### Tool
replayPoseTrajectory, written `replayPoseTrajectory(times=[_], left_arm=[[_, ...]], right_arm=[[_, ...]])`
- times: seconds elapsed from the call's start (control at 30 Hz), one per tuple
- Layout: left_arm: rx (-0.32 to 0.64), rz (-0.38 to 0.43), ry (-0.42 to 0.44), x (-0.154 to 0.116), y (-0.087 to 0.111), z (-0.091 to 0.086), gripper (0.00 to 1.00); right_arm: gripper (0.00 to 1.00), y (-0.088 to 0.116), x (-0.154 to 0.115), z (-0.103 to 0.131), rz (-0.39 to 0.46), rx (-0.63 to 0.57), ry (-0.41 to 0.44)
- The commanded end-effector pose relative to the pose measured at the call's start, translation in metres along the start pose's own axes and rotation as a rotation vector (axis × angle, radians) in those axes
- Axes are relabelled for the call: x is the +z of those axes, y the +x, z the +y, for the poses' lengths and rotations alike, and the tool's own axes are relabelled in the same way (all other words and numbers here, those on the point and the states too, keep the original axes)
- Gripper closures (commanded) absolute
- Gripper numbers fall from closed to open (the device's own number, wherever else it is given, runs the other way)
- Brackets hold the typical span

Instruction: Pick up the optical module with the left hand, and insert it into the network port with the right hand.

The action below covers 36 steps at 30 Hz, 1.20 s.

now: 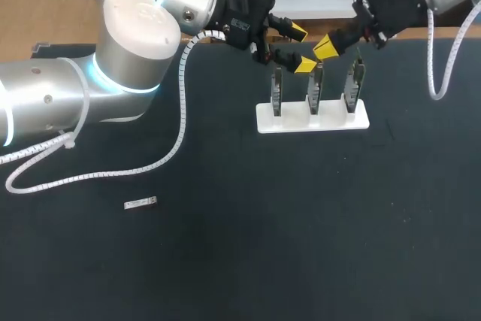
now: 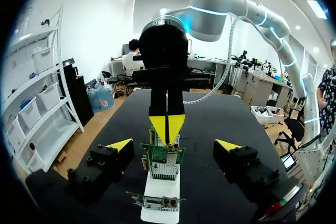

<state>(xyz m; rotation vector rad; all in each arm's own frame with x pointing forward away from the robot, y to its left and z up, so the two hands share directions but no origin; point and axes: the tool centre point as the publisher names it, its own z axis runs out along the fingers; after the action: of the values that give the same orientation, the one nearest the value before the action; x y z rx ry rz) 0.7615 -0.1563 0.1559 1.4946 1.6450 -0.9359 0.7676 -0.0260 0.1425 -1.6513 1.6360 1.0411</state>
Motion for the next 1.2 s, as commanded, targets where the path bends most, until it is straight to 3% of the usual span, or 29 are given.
replayPoseTrajectory(times=[0.03,0.4,0.77,1.2], left_arm=[[-0.002,0.006,0.003,0.001,-0.001,0.002,0.00],[-0.002,0.006,0.003,0.001,-0.001,0.002,0.00],[-0.002,0.006,0.003,0.001,-0.001,0.002,0.00],[-0.002,0.006,0.003,0.001,-0.001,0.002,0.00]], right_arm=[[1.00,0.002,-0.002,0.000,-0.009,-0.010,0.002],[1.00,-0.016,-0.032,0.006,-0.052,-0.052,0.028],[1.00,0.015,-0.076,0.008,-0.072,0.003,0.027],[1.00,0.035,-0.101,0.001,-0.057,-0.018,-0.011]])
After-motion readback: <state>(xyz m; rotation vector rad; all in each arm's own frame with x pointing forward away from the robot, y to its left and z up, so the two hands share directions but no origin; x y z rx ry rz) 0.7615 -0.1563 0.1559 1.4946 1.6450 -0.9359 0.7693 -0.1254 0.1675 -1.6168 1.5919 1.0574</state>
